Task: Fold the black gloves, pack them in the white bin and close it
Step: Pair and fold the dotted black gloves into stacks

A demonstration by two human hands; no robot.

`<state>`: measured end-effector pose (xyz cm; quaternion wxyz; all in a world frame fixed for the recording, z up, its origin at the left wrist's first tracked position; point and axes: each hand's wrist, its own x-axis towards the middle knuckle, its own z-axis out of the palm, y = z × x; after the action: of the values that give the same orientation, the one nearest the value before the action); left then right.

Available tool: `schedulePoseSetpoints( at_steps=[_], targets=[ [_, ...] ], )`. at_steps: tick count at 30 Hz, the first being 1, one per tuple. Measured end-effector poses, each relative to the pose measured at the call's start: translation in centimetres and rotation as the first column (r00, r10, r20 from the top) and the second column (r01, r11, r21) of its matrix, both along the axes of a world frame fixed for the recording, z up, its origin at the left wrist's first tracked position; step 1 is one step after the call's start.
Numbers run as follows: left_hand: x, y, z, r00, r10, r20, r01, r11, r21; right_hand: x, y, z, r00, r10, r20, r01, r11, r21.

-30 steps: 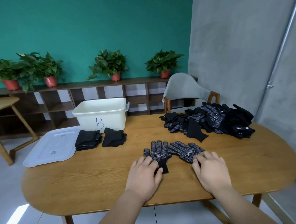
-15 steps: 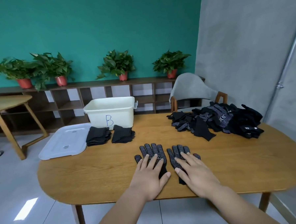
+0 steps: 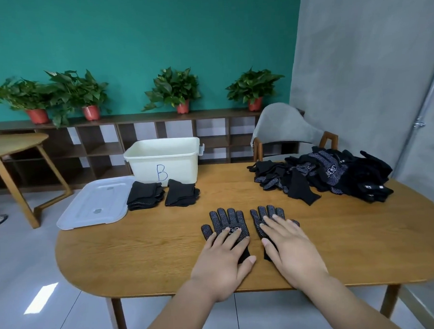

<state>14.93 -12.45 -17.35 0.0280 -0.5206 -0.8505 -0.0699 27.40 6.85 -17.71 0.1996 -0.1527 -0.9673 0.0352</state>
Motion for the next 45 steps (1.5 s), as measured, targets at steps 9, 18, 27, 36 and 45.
schedulePoseSetpoints(
  at_steps=[9,18,27,36,45],
  targets=[
    [-0.1,0.0,-0.7,0.987,-0.108,-0.117,0.129,0.973,0.193,0.3,-0.2,-0.3,0.995,0.050,-0.090,-0.056,0.996,-0.068],
    [0.4,-0.3,-1.0,0.969,-0.043,-0.244,0.126,0.934,0.335,0.1,0.1,-1.3,0.976,-0.098,-0.194,0.083,0.993,-0.087],
    [0.7,-0.5,-0.8,0.973,0.052,-0.227,0.020,0.952,0.305,0.8,0.2,-0.7,0.835,-0.515,-0.194,0.506,0.857,-0.096],
    [0.5,-0.5,-1.4,0.985,0.063,-0.158,-0.003,0.935,0.355,0.9,0.8,-0.3,0.715,-0.698,-0.041,0.665,0.697,-0.267],
    [0.6,-0.7,-1.1,0.983,0.121,-0.141,-0.066,0.936,0.345,1.3,1.2,-0.2,0.738,-0.661,-0.136,0.519,0.684,-0.512]
  ],
)
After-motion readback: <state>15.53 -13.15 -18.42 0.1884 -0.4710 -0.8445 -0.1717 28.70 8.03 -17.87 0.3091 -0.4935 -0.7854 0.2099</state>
